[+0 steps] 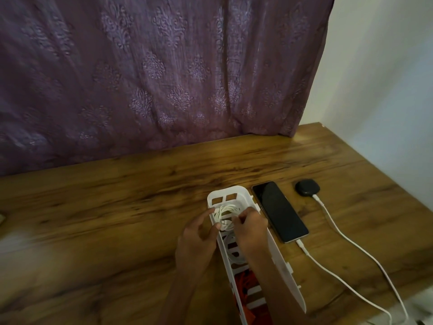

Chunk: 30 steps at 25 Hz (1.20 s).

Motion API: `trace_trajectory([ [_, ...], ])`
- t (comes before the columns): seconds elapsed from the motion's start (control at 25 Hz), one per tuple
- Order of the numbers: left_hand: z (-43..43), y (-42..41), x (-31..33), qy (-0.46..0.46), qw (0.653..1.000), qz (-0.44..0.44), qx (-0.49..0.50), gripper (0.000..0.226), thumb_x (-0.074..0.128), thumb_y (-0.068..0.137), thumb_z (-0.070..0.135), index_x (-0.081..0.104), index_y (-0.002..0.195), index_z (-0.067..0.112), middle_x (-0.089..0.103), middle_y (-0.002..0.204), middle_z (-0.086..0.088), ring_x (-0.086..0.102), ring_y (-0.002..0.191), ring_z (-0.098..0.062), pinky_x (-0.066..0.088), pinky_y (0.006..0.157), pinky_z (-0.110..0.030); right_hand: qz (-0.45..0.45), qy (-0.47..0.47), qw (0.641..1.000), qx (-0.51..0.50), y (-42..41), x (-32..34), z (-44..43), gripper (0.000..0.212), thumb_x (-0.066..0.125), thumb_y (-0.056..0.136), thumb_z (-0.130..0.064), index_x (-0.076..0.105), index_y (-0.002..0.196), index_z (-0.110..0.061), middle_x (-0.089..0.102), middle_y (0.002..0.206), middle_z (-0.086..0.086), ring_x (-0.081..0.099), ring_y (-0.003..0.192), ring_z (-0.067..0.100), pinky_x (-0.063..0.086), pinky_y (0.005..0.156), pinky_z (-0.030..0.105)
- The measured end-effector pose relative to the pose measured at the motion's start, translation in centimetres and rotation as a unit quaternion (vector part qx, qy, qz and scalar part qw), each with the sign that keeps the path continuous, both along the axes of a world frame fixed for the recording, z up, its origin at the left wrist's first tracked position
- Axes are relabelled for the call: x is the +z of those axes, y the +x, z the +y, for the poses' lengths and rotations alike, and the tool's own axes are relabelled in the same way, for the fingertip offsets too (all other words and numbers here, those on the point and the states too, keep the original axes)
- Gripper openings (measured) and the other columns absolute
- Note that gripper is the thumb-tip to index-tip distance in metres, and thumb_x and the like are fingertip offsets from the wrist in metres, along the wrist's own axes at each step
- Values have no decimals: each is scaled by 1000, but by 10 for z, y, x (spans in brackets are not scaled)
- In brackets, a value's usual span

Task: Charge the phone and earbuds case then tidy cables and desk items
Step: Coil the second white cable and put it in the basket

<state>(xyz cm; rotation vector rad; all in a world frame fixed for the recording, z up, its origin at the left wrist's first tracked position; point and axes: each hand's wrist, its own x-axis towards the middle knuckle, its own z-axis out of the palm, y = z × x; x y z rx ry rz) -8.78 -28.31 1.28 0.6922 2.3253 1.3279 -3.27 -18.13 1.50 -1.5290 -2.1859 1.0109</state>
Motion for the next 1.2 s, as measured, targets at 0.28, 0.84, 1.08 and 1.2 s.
trace_trajectory([
  [0.28, 0, 0, -7, 7, 1000, -6, -5, 41, 58, 85, 36, 47, 124, 46, 58, 117, 14, 54, 97, 0, 48, 77, -22, -66, 2, 995, 71, 8, 7, 0, 20, 53, 90, -10, 59, 108, -3, 63, 109, 12, 61, 103, 25, 50, 92, 34],
  [0.84, -27, 76, 15, 57, 980, -188, -23, 50, 31, 97, 32, 14, 143, 35, 38, 143, 7, 42, 119, -5, 35, 90, -21, 203, -78, 971, 95, 114, 22, -5, 23, 60, 86, -28, 57, 108, -32, 60, 97, -23, 60, 86, -9, 47, 59, 8],
  [1.08, -38, 105, -2, 72, 955, -287, -4, 42, 30, 95, 35, 33, 136, 33, 52, 125, 11, 53, 90, 2, 42, 73, -15, 220, -149, 961, 71, 142, 3, -33, 29, 46, 94, -25, 44, 120, -36, 54, 98, -22, 59, 85, -2, 47, 59, 11],
  [1.2, -36, 104, 6, 83, 952, -293, 7, 43, 32, 97, 32, 31, 140, 31, 52, 120, 13, 47, 84, 6, 37, 85, -22, 222, -127, 964, 69, 142, 5, -33, 28, 40, 97, -22, 48, 122, -30, 58, 97, -21, 60, 89, -4, 47, 58, 8],
])
